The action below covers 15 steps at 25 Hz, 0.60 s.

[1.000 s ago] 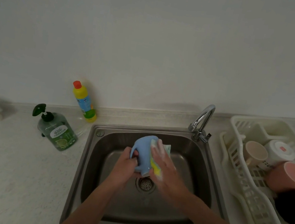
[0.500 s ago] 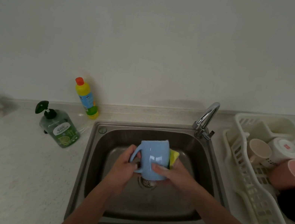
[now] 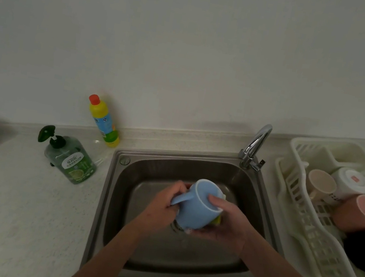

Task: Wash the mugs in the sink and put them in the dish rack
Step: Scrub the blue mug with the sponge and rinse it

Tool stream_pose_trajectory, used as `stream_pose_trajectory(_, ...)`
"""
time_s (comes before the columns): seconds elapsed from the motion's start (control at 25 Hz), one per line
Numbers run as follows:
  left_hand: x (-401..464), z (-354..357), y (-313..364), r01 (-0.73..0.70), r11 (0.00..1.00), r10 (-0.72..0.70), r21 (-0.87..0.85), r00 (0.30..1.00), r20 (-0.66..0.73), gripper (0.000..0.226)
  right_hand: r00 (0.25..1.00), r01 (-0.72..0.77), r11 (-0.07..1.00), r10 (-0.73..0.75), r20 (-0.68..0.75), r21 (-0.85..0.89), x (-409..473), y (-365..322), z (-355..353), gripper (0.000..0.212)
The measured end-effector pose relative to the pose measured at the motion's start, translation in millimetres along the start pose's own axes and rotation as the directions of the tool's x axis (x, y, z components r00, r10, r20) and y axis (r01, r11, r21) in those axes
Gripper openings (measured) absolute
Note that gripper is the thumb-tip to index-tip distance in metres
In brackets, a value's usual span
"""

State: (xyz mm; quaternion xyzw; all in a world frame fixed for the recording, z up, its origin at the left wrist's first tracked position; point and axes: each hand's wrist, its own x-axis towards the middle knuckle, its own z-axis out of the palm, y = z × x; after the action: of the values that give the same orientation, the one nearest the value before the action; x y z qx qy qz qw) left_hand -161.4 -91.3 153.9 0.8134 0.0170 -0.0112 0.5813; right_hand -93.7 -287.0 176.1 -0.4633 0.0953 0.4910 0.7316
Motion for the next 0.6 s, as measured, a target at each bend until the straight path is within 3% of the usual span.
stream_pose_trajectory(0.12, 6.2, -4.5, 8.9, 0.204, 0.949, -0.206, -0.238, 0.978, 0.017, 0.041, 0.997, 0.083, 0.995, -0.083, 0.007, -0.053, 1.4, -4.3, 0.5, 0.058)
stream_pose_trajectory(0.2, 7.9, -5.6, 17.4, 0.333, 0.829, -0.369, -0.449, 0.929, 0.009, 0.051, 0.986, 0.162, 0.983, -0.158, 0.057, -0.085, 6.5, -10.2, -0.9, 0.062)
stream_pose_trajectory(0.32, 6.4, -5.7, 24.6, 0.435, 0.613, -0.52, -0.66, 0.851, 0.079, 0.039, 0.947, 0.321, 0.916, -0.314, 0.068, -0.239, 11.0, -21.1, 0.6, 0.073)
stream_pose_trajectory(0.4, 6.7, -5.5, 25.4, 0.503, 0.537, -0.553, -0.678, 0.816, 0.167, 0.041, 0.901, 0.426, 0.802, -0.417, 0.117, -0.419, 15.5, -26.1, 0.4, 0.088)
stream_pose_trajectory(0.52, 12.0, -3.1, 27.6, 0.565, 0.408, -0.635, -0.717, 0.74, 0.221, 0.041, 0.813, 0.551, 0.503, -0.503, 0.293, -0.666, 24.6, -27.6, -2.0, 0.1)
stream_pose_trajectory(0.6, 11.5, -1.1, 27.7, 0.555, 0.333, -0.677, -0.762, 0.704, 0.216, 0.036, 0.775, 0.585, 0.338, -0.501, 0.385, -0.737, 27.1, -27.9, -1.6, 0.101)
